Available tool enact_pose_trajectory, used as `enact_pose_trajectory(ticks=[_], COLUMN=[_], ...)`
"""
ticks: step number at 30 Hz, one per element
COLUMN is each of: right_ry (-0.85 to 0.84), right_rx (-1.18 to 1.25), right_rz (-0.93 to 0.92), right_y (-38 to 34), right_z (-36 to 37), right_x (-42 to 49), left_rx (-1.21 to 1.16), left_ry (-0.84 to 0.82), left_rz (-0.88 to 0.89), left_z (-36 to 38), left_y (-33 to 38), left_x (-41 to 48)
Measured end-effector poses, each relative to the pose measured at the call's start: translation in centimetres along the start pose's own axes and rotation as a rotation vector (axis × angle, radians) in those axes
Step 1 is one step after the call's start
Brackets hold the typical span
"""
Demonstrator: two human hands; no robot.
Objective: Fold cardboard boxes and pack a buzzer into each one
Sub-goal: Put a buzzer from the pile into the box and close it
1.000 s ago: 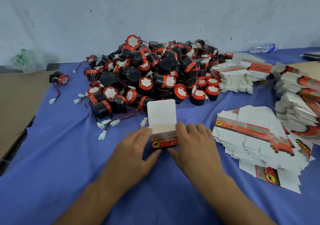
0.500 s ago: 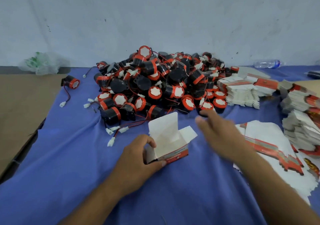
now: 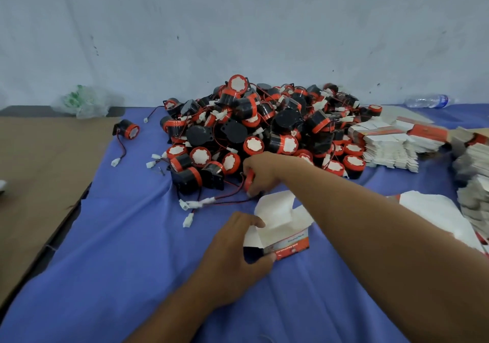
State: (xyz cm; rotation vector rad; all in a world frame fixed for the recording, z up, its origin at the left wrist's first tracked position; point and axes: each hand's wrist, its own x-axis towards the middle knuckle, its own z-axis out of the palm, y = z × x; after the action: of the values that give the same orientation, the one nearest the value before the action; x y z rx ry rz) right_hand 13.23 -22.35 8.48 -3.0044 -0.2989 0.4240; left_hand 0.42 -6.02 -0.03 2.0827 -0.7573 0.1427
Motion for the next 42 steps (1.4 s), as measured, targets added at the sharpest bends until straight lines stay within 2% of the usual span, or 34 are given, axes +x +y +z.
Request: enact_pose_trajectory(ticks=[2, 7, 10, 12, 13, 16, 18, 21, 30, 36, 42], right_ry=[0.148, 0.78, 0.957, 0.936, 0.928, 0.893, 0.761, 0.647, 0.739, 0.618, 0.504], right_rx=[0.225, 0.869, 1.111, 1.161, 1.103, 0.683, 0.421, 0.22, 0.203, 0.025, 0.199], right_rz=[-0.001, -0.019, -0.047, -0.06, -0.043, 0.085, 0.106, 0.093, 0.144, 0.301, 0.258], right_y=[1.0, 2.6, 2.8, 2.1, 1.6, 0.2, -0.3, -0.2, -1.5, -1.3, -0.4], right_z=[-0.7, -3.3, -2.2, 0.4, 2.0, 5.9, 7.3, 8.4, 8.5, 8.7, 8.5], right_x=[-1.3, -8.5, -13.8, -16.2, -16.8, -16.7, -16.2, -15.8, -15.3, -15.5, -15.6], left_rx=[0.004, -0.013, -0.02, -0.022, -0.025, -0.011, -0.018, -0.041, -0.002, -0.02, 0.035], left_ry=[-0.015, -0.045, -0.035, -0.031, -0.031, -0.016, -0.019, -0.02, -0.073, -0.114, -0.095], left_rz=[0.019, 0.01, 0.012, 0.009, 0.009, 0.018, 0.017, 0.022, 0.148, 0.155, 0.128], left_z=[0.0, 0.0, 0.0, 0.1, 0.1, 0.3, 0.4, 0.6, 0.8, 0.8, 0.4], left_y=[-0.1, -0.2, -0.4, -0.3, -0.3, -0.2, -0.2, -0.3, -0.2, 0.2, 0.1], left_x=[0.0, 0.0, 0.1, 0.1, 0.2, 0.3, 0.3, 0.1, 0.4, 0.5, 0.3])
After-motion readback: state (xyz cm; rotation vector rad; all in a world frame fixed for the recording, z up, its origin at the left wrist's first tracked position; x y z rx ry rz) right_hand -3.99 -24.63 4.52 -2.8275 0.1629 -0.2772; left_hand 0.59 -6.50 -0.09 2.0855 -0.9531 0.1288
